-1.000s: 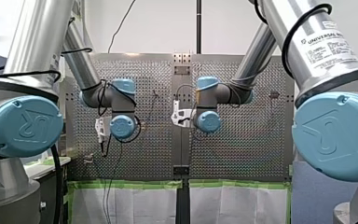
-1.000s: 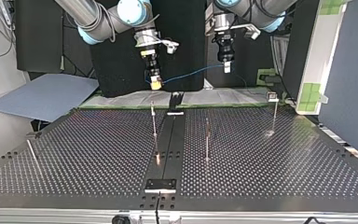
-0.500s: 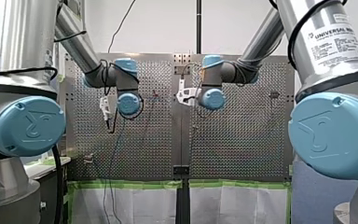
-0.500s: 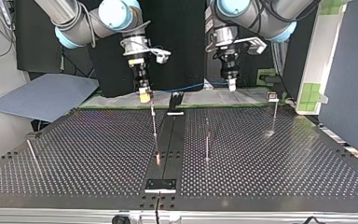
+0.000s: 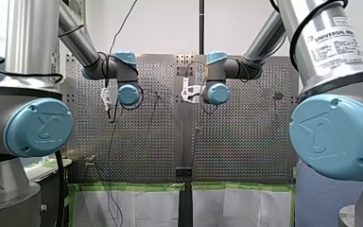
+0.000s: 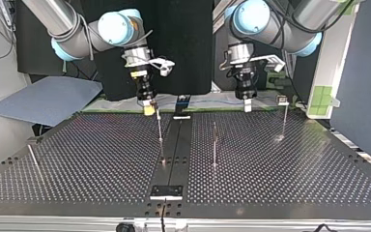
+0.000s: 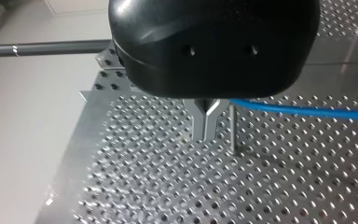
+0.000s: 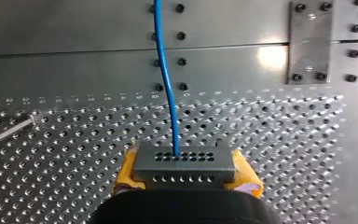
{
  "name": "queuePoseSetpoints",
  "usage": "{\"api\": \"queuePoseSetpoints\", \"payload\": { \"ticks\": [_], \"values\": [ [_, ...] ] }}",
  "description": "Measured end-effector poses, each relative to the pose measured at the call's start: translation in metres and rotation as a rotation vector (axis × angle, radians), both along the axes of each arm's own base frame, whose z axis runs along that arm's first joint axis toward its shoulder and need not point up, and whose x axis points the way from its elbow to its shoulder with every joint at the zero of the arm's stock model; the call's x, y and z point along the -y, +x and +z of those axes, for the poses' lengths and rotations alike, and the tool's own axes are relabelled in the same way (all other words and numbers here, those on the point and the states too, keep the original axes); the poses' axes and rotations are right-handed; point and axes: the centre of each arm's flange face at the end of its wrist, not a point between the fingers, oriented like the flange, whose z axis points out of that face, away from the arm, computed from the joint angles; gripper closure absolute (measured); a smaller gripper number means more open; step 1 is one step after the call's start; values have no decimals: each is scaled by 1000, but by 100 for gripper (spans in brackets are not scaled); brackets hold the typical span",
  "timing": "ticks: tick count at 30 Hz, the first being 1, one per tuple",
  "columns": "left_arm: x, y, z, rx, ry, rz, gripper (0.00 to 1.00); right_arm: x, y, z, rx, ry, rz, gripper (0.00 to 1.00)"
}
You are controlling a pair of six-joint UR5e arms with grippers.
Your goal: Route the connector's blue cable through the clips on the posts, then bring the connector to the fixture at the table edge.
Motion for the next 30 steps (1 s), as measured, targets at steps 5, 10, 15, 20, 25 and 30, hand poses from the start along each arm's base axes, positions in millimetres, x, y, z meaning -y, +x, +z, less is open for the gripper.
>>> {"api": "queuePoseSetpoints", "payload": {
  "ticks": [5,10,15,20,25,30],
  "values": [
    [-8,23,-5,-12,12,1,100,11,5,-1,0,-1,2,98],
    [-17,47,-8,-15,15,0,100,23,8,9,11,-17,3,98],
    [-26,69,-3,-1,15,-3,100,32,11,17,17,-30,13,98],
    [-27,82,-4,-4,22,-26,100,40,14,18,14,-33,23,98],
    [-23,96,-10,-17,29,-60,100,47,18,11,8,-26,30,98],
    [-20,110,-19,-28,25,-86,100,53,22,6,3,-20,35,98]
  ]
}}
